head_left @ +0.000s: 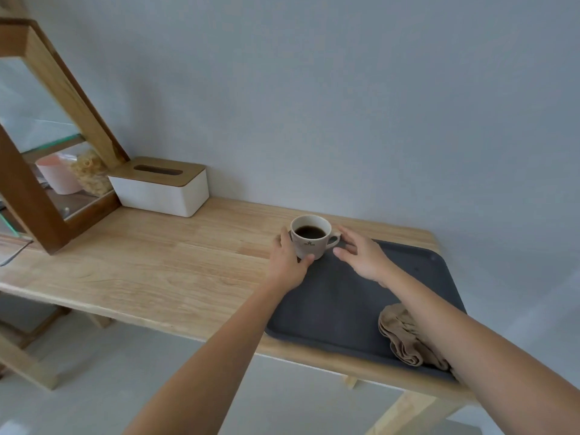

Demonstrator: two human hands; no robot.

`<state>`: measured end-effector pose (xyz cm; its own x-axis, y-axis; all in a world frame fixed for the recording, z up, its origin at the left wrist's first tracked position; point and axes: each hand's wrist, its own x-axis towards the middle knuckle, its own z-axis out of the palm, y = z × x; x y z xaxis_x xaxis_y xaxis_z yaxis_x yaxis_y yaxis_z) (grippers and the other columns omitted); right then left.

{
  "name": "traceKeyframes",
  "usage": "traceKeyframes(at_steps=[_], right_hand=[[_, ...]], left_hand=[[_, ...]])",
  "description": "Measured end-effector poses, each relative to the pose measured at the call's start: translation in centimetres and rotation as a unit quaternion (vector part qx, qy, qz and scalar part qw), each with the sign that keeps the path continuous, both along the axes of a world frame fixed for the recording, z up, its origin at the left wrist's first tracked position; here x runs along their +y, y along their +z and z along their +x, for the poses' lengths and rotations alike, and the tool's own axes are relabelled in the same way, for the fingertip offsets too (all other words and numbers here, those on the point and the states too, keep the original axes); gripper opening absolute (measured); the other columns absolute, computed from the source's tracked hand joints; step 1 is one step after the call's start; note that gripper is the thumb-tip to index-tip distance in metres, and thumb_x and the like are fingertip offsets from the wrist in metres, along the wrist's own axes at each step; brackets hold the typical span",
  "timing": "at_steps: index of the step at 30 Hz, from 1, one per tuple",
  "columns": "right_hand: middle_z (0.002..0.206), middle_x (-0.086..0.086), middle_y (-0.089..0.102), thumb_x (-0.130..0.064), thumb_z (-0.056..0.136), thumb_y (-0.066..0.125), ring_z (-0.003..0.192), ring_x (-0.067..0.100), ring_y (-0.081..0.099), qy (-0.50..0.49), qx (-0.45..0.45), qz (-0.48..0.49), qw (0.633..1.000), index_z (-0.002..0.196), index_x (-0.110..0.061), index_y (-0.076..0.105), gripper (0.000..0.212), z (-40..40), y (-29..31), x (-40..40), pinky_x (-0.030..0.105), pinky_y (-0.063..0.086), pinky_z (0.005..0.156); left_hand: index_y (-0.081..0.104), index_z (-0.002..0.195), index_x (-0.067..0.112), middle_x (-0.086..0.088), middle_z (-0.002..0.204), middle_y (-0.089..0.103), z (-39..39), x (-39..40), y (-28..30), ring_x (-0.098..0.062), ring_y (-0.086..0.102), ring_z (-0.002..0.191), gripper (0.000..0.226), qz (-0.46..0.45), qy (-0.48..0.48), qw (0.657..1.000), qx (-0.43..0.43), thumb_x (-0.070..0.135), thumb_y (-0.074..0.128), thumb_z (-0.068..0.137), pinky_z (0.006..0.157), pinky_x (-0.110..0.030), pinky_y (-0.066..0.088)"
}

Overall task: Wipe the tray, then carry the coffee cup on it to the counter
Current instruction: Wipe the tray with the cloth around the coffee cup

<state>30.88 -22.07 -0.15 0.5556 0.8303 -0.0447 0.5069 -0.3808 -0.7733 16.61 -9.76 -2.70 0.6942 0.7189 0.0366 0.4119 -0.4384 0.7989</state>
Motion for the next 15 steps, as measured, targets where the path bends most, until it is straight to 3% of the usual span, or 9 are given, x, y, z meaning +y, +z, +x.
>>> traceKeyframes(at_steps=[3,5,9,12,15], right_hand=[[0.153,-0.007,0.035,-0.037,0.094,0.05,0.141,0.016,0.032,0.037,-0.104,-0.071,0.991,0.143,-0.036,0.033,0.053,-0.4,0.3,-5.2,0.036,0.028,0.114],[0.153,-0.008,0.033,-0.045,0.093,0.047,0.144,0.011,0.023,0.053,-0.12,-0.092,0.987,0.14,-0.04,0.038,0.048,-1.2,0.2,-9.5,0.029,0.025,0.113],[0.154,-0.022,0.016,-0.077,0.077,0.028,0.145,0.0,0.002,0.088,-0.14,-0.148,0.975,0.143,-0.046,0.026,0.073,-3.4,-1.2,-16.1,0.031,0.013,0.119],[0.151,-0.028,0.003,-0.075,0.078,0.022,0.144,-0.003,-0.005,0.095,-0.202,-0.171,0.96,0.146,-0.046,0.013,0.075,-4.4,-2.4,-16.7,0.025,0.006,0.118],[0.153,-0.025,0.004,-0.075,0.077,0.011,0.146,0.0,-0.003,0.071,-0.246,-0.159,0.953,0.148,-0.041,0.014,0.079,-4.5,-2.8,-15.1,0.021,0.006,0.115]], left_hand=[[-0.001,0.149,0.014,-0.024,0.156,0.001,-2.4,-3.5,-0.5,-0.042,-0.002,0.145,0.083,0.105,-0.006,0.981,0.163,0.055,0.041,0.09,0.115,-0.059,0.01],[-0.004,0.15,0.02,-0.024,0.156,-0.013,-4.1,-5.8,-1.2,-0.041,-0.016,0.144,0.083,0.143,-0.011,0.964,0.223,0.067,0.025,0.088,0.113,-0.06,0.0],[-0.003,0.15,0.032,-0.022,0.157,-0.017,-5.6,-8.1,-2.5,-0.04,-0.021,0.143,0.098,0.172,-0.005,0.949,0.263,0.084,-0.002,0.067,0.114,-0.06,-0.006],[0.0,0.148,0.039,-0.02,0.157,-0.018,-5.6,-8.2,-2.7,-0.039,-0.02,0.143,0.105,0.196,-0.013,0.941,0.276,0.087,-0.007,0.055,0.115,-0.058,-0.004],[0.001,0.147,0.043,-0.018,0.157,-0.019,-5.5,-8.1,-2.6,-0.039,-0.02,0.144,0.108,0.198,-0.019,0.938,0.283,0.089,-0.006,0.05,0.116,-0.056,-0.001]])
